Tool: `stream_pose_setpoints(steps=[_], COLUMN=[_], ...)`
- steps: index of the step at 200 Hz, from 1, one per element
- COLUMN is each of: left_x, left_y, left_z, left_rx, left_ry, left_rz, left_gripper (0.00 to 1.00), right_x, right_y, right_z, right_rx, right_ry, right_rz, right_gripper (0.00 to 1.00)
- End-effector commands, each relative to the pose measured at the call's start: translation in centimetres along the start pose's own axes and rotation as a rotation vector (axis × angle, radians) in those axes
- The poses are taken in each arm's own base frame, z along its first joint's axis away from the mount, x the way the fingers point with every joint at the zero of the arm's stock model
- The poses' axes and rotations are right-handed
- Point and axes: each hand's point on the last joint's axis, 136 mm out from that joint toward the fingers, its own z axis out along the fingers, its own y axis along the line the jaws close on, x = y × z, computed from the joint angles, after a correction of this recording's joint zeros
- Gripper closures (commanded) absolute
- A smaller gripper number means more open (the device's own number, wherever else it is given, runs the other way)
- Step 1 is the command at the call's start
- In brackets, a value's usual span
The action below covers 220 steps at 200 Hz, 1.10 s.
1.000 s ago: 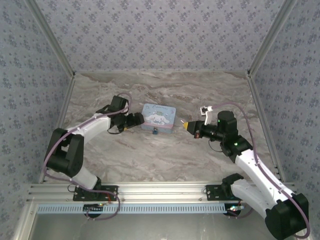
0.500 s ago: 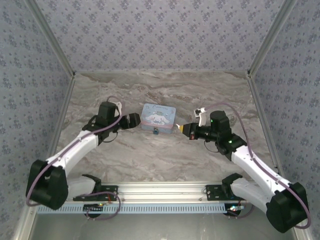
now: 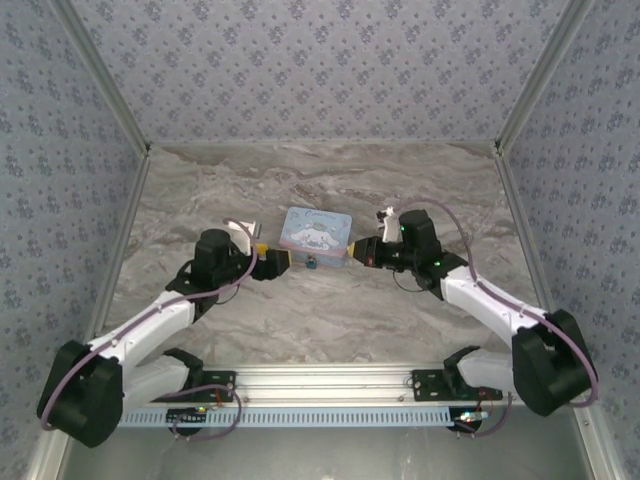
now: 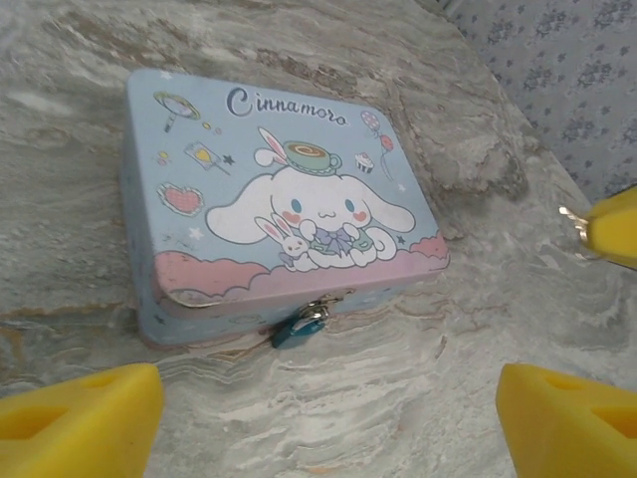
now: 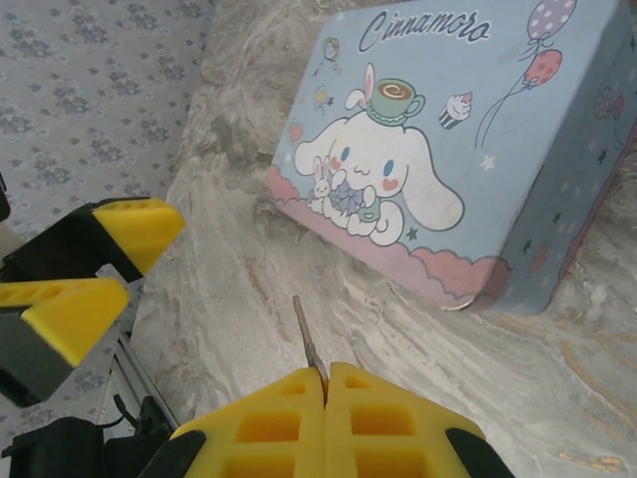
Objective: Unlock a padlock with a key
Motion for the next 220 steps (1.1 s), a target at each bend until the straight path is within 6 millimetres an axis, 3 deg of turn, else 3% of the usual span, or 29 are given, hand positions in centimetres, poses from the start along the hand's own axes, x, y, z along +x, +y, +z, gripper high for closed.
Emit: stream_pose_setpoints(steps=[1,44,93,157,220], left_x=[0.6,2.3,4.2,5.2,6.0], left_y=[-0.8,-1.6,-1.3,-1.4,-0.7], left_z=[1.1,3.1,4.7,6.6,8.0], left_rx=[0.076,0.106,0.101,0.101,0.084], left_ry=[0.017,0.064,0.095,0.125,0.137], left_rz=[-0.049,-0.029,-0.02,-0.018,-0.015], left_gripper=[0.16,0.19,0.21,0.23,0.29], right_x=[-2.1,-3.1,-2.9,-2.4,0.1], right_y=[0.7,-0.2,-1.9,-3.2,-5.8], right_z=[1.0,3.7,6.0,6.3,6.7], right_rx=[-0.008,-0.024,-0.028,0.004,0.076], right_ry=[-0.039,-0.023,0.007,0.035,0.096], right_rz=[-0.005,-0.003,0.016,0.006,0.05], right_gripper=[1.0,1.0,1.0,1.0,1.0])
